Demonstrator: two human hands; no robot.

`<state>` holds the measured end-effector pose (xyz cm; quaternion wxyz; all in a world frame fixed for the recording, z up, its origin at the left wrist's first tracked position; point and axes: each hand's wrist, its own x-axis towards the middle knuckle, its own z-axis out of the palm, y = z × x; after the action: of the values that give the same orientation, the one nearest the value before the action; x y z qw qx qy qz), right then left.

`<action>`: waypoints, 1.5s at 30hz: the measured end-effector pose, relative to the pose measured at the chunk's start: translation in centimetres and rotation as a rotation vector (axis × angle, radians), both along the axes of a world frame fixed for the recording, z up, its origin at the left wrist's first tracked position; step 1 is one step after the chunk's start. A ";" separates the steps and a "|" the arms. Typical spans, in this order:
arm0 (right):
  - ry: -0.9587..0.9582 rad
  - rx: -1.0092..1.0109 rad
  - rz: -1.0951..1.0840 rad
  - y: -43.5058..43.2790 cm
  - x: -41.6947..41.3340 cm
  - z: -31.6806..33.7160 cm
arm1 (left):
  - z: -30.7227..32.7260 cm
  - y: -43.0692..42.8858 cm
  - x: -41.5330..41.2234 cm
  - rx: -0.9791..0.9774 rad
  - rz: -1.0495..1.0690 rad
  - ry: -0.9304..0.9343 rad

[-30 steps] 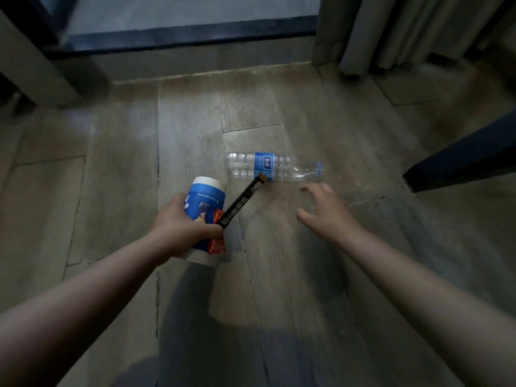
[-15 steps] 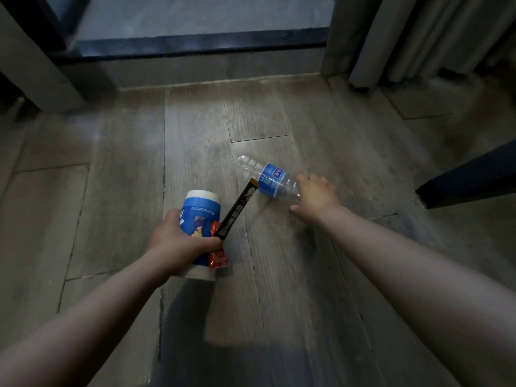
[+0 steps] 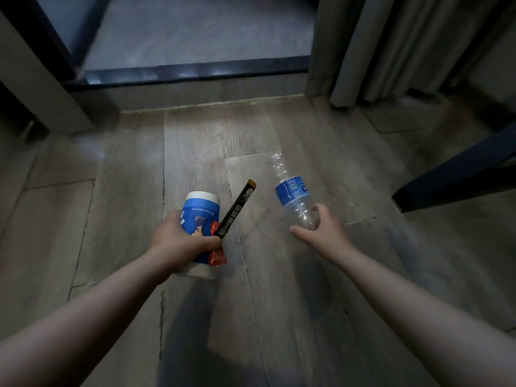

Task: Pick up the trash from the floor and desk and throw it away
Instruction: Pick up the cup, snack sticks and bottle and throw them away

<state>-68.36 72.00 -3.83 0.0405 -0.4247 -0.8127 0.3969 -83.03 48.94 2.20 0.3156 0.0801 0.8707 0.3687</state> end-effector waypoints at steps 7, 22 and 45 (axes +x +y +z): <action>0.085 -0.272 -0.231 0.6 1.6 8.7 | 8.3 3.5 -0.8 0.055 -0.124 0.073; 0.524 -0.575 -0.512 -0.9 1.5 25.8 | 13.2 2.9 -0.6 0.350 0.131 -0.134; -0.362 -0.158 -0.388 -6.9 12.6 22.3 | 14.7 1.0 6.1 -0.046 0.159 -0.344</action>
<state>-55.74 65.12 18.50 -0.0636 -0.6383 -0.6767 0.3614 -76.91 49.94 16.89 0.4314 -0.0602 0.8156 0.3808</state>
